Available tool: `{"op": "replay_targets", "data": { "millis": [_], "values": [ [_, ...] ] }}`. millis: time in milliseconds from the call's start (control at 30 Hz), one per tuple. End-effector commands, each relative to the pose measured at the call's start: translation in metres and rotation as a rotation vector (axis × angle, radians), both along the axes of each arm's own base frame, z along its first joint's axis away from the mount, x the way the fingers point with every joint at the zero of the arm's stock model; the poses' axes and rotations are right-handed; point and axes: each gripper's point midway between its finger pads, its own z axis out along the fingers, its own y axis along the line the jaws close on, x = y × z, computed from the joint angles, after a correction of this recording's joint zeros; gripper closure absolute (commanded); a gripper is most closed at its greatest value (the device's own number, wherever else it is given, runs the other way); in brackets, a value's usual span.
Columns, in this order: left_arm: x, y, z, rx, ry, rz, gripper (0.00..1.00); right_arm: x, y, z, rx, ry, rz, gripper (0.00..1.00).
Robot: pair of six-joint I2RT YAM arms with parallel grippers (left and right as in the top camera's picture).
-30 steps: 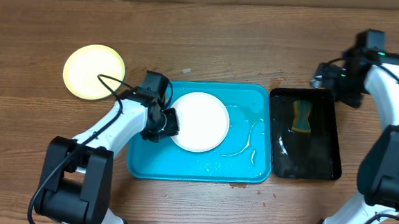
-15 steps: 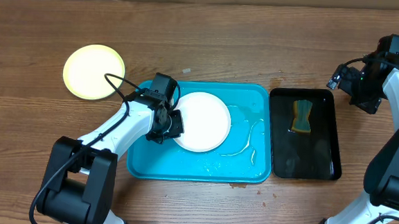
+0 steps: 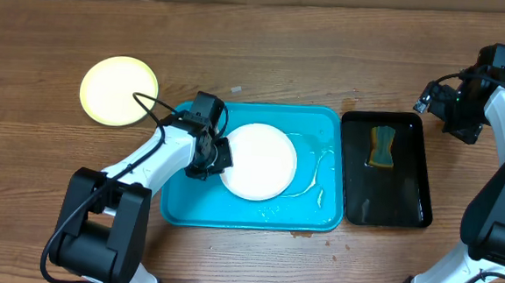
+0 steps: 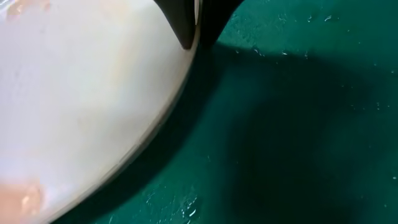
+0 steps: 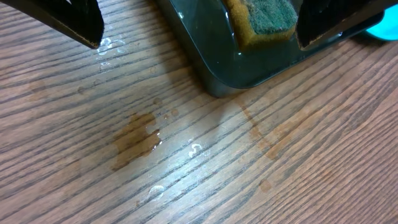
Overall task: Clean dirty plates on tray and stack at the side
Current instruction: 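Lift the white plate with the left gripper and tip it over the basin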
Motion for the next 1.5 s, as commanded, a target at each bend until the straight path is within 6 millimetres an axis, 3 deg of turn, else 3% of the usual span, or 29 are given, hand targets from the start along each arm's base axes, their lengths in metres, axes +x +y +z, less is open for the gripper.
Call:
{"op": "replay_targets", "data": {
  "millis": [0,200,333,600,833,1067,1467],
  "values": [
    [0.0,0.002,0.001,0.033,0.018,-0.028,0.96,0.007,-0.001,0.015,-0.006,-0.045,-0.002,0.0],
    [0.022,0.025,0.038,0.196,-0.022,-0.039,0.96,0.007,-0.001,0.015,-0.006,-0.045,-0.002,0.0],
    [0.039,0.02,0.063,0.194,-0.065,-0.073,0.96,0.007,-0.001,0.015,-0.006,-0.045,-0.002,0.0],
    [0.067,0.01,0.088,0.159,-0.168,-0.072,0.96,0.007,-0.001,0.015,-0.006,-0.046,-0.002,0.0],
    [0.087,-0.002,0.122,0.136,-0.253,-0.083,0.96,0.016,-0.003,0.018,-0.013,-0.082,-0.001,0.0],
    [0.103,-0.037,0.159,0.138,-0.383,-0.147,0.96,0.022,-0.02,0.021,-0.014,-0.127,-0.033,0.0],
    [0.087,-0.138,0.185,0.163,-0.604,-0.337,0.96,-0.01,-0.111,0.021,-0.097,-0.108,-0.241,0.0]
  ]
}}
